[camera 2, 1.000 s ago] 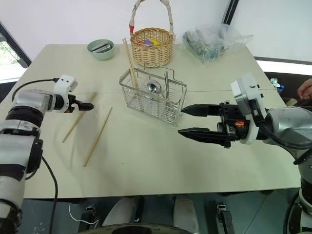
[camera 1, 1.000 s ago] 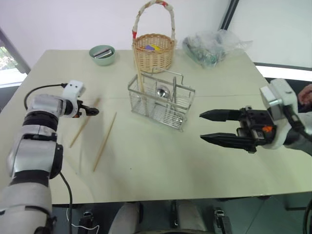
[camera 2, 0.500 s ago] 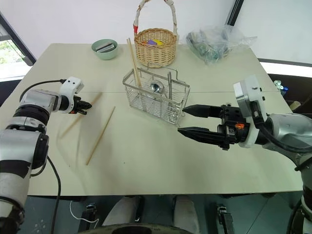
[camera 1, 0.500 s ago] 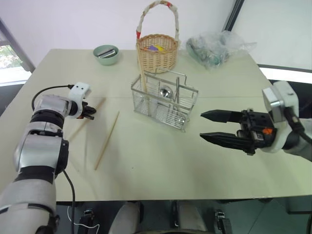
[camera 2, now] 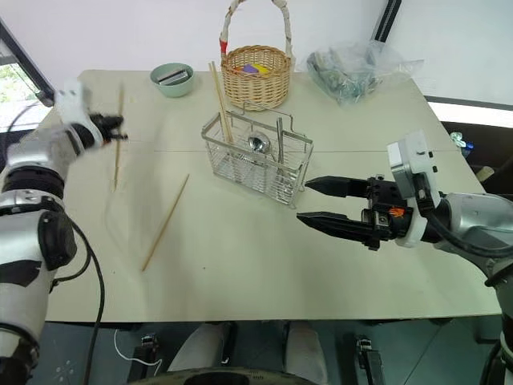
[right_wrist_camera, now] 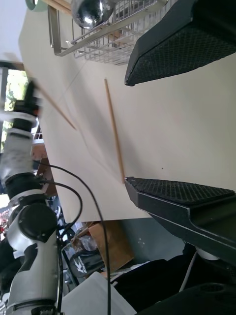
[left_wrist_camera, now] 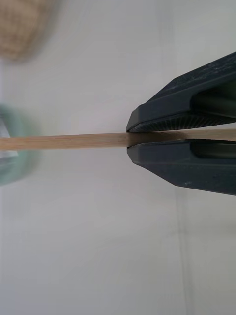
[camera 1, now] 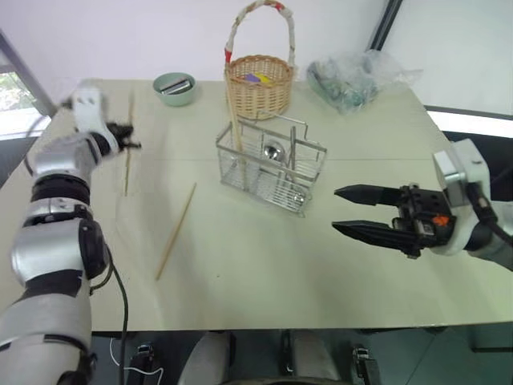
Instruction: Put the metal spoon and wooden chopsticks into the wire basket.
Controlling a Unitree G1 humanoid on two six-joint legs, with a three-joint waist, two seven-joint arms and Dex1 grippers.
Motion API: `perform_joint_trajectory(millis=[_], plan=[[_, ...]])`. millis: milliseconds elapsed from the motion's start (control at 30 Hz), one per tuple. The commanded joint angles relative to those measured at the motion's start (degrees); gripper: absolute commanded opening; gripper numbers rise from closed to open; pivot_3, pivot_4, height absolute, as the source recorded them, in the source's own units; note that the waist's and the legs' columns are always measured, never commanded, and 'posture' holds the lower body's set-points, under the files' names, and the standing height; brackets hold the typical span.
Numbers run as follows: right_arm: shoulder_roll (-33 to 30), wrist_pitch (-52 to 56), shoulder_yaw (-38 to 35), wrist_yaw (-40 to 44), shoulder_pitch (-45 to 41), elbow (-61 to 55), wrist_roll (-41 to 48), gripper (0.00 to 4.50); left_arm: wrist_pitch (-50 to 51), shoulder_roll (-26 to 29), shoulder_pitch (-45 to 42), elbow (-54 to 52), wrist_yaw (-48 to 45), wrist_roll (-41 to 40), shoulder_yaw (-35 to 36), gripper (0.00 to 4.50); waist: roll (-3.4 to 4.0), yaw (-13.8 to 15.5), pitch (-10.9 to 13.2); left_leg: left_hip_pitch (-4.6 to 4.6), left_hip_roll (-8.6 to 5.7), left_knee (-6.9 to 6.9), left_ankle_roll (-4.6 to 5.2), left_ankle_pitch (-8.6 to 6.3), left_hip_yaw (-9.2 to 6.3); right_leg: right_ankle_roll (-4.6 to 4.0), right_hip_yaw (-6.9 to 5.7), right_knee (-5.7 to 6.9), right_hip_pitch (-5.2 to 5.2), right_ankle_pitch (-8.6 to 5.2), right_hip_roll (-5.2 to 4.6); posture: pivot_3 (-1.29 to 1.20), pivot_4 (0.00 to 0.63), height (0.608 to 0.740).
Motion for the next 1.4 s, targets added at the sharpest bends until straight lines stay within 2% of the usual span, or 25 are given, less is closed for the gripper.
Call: perform_joint_trajectory(millis=[33,200,300,500,767,1000,1100,1300,1333,1400], plan=[[0.16,-1.64,-1.81,-0.37,0.66,-0.96,0.25,3.04,4.77,-1.85,-3.29,-11.76,2.84,-9.70,7.17,0.08,0.00,0.00,-0.01,0.00,-0.02,0.02,0.00,0.00,0.00,0.01,0.00,0.00,0.01,0.01,0.01,0.00,0.150,0.678],[0.97,-2.85,-1.02,-1.32,1.26,-1.12,-0.09,3.04,8.10,-8.62,-6.39,-21.63,5.96,-15.64,8.08,0.08,0.01,0.10,-0.03,0.14,-0.07,0.10,0.00,0.00,0.00,0.07,-0.01,-0.02,0.23,0.04,0.01,0.00,0.150,0.678],[1.33,-3.34,-0.51,-2.02,1.06,-1.07,-0.28,3.04,9.26,-11.36,-8.29,-21.67,6.91,-17.56,8.22,0.08,0.02,-0.03,-0.03,0.19,-0.05,0.19,-0.02,0.01,-0.02,0.11,-0.02,0.02,0.26,0.07,0.06,0.00,0.150,0.678],[2.43,-4.15,-1.41,-4.63,2.73,-2.50,0.58,3.04,4.42,-19.13,-9.80,-18.90,5.48,-16.11,3.89,0.08,0.03,-0.02,-0.02,0.28,-0.04,0.20,-0.02,0.01,0.04,0.11,0.01,0.03,0.33,0.07,0.08,0.00,0.150,0.678],[3.03,-4.33,-4.73,-8.36,6.01,-4.20,3.17,3.04,-1.63,-25.04,-4.66,-19.77,1.65,-10.95,-4.16,0.08,0.04,-0.06,-0.03,0.19,-0.07,0.19,0.00,0.00,0.10,0.10,0.02,-0.04,0.30,0.08,0.05,0.00,0.150,0.678],[3.37,-5.09,-4.57,-9.36,7.51,-4.61,2.62,3.04,-7.82,-28.41,2.78,-25.32,-0.34,-6.51,-10.23,0.08,0.05,0.01,-0.01,0.20,-0.04,0.19,0.01,0.00,0.08,0.08,0.03,-0.04,0.30,0.09,0.07,0.00,0.150,0.678],[3.41,-5.35,-4.26,-9.62,7.33,-4.21,2.54,3.04,-7.06,-29.27,4.77,-27.76,-0.07,-7.61,-10.01,1.21,0.05,0.02,-0.01,0.19,-0.05,0.22,0.01,0.00,0.09,0.07,0.03,-0.04,0.31,0.10,0.06,0.00,0.150,0.678],[3.28,-5.70,-3.43,-9.37,6.73,-3.06,1.98,3.04,-3.18,-29.80,7.65,-34.25,1.50,-10.72,-8.43,4.22,0.06,0.00,-0.01,0.19,-0.04,0.22,0.01,0.00,0.08,0.07,0.03,-0.04,0.30,0.09,0.08,0.00,0.150,0.678],[3.27,-5.75,-3.21,-9.34,6.56,-2.84,1.89,3.04,-2.27,-29.65,8.13,-35.66,1.93,-11.33,-8.16,4.44,0.06,-0.02,-0.01,0.19,-0.05,0.23,0.01,0.00,0.08,0.07,0.03,-0.04,0.31,0.09,0.08,0.00,0.150,0.678],[3.27,-5.84,-2.62,-9.24,6.08,-2.33,1.59,3.04,0.10,-28.70,8.78,-38.45,2.73,-12.32,-7.69,4.44,0.06,0.00,-0.02,0.20,-0.05,0.23,0.01,0.00,0.08,0.07,0.03,-0.04,0.31,0.09,0.08,0.00,0.150,0.678]])
